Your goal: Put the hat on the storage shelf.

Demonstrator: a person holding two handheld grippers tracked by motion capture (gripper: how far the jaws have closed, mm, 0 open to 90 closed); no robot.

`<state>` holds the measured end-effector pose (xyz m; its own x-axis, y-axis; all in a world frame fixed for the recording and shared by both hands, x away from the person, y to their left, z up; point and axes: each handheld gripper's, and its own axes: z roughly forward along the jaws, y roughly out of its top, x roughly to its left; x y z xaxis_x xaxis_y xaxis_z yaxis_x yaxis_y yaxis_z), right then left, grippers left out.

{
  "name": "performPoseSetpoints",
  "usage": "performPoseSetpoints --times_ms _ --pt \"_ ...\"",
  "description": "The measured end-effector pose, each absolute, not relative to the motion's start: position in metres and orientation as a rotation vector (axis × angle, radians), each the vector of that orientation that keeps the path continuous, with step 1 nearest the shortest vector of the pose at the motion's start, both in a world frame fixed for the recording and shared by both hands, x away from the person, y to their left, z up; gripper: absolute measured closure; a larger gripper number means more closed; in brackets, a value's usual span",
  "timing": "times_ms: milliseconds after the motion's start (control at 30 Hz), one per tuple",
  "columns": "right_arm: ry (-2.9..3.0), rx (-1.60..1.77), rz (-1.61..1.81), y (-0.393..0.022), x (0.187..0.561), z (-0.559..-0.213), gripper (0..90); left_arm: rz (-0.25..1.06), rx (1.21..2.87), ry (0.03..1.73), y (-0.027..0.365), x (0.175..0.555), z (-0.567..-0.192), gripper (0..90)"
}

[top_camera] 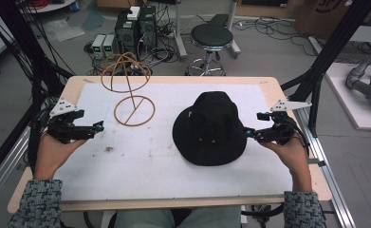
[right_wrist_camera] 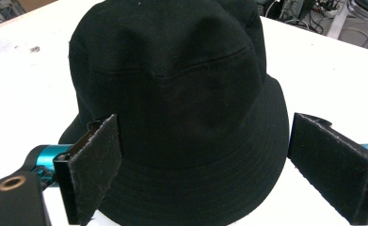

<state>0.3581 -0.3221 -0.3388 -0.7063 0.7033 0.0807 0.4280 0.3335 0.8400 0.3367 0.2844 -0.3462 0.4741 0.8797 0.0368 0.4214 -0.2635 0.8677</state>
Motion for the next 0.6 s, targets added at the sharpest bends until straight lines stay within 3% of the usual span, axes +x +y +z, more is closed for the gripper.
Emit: performPoseSetpoints --times_ms 600 --pt "2.312 1.035 1.299 -0.3226 0.3567 -0.3403 10.7 0.695 1.902 1.065 0.2843 0.3370 -0.3480 17.0"
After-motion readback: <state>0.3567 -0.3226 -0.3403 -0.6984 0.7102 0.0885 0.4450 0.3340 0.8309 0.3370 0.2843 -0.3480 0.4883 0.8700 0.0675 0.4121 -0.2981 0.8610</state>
